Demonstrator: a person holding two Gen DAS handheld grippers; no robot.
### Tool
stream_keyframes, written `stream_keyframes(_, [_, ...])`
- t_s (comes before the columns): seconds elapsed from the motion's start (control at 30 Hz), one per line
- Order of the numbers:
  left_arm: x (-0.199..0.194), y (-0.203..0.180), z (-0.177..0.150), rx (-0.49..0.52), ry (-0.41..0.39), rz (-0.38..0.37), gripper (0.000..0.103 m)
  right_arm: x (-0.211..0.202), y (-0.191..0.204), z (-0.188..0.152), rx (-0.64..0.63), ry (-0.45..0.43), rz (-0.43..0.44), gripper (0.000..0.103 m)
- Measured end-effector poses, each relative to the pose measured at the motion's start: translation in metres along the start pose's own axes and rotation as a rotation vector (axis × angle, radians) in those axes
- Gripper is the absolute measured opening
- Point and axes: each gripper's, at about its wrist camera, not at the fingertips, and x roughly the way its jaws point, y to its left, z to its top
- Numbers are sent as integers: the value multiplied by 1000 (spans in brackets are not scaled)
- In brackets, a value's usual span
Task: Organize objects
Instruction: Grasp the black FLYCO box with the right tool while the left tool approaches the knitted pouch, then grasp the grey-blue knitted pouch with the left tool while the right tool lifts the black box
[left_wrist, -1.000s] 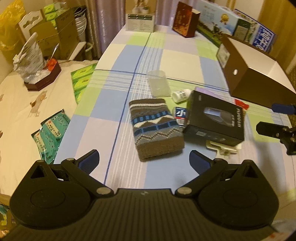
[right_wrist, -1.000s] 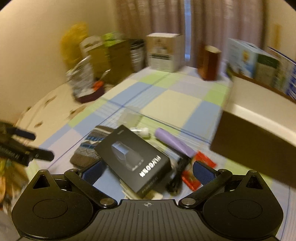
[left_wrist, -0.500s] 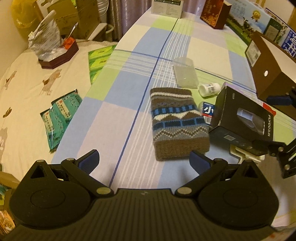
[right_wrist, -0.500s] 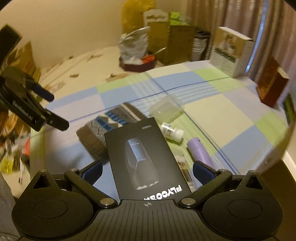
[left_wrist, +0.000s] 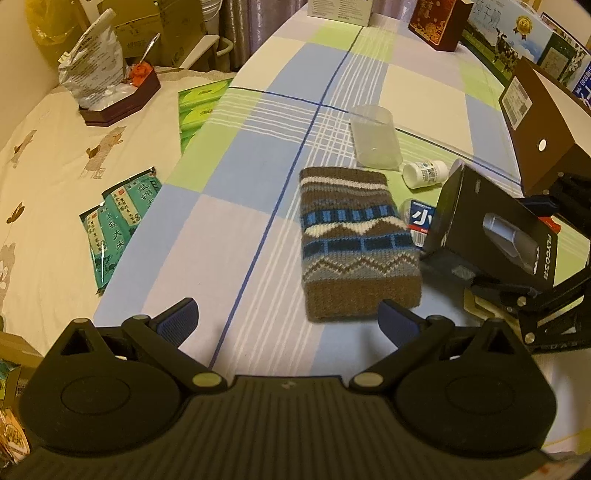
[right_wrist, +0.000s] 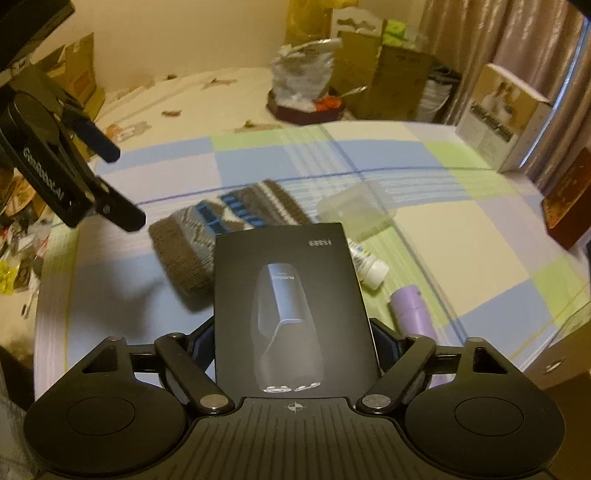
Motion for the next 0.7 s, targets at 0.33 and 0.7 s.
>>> stream_keyframes(0.33, [16, -20, 19, 67, -12, -44, 102, -30, -26, 1, 215, -65, -75, 78])
stream_keyframes(0.7, [58, -37, 37, 167, 9, -95, 102, -57, -52, -20, 425, -61, -208, 78])
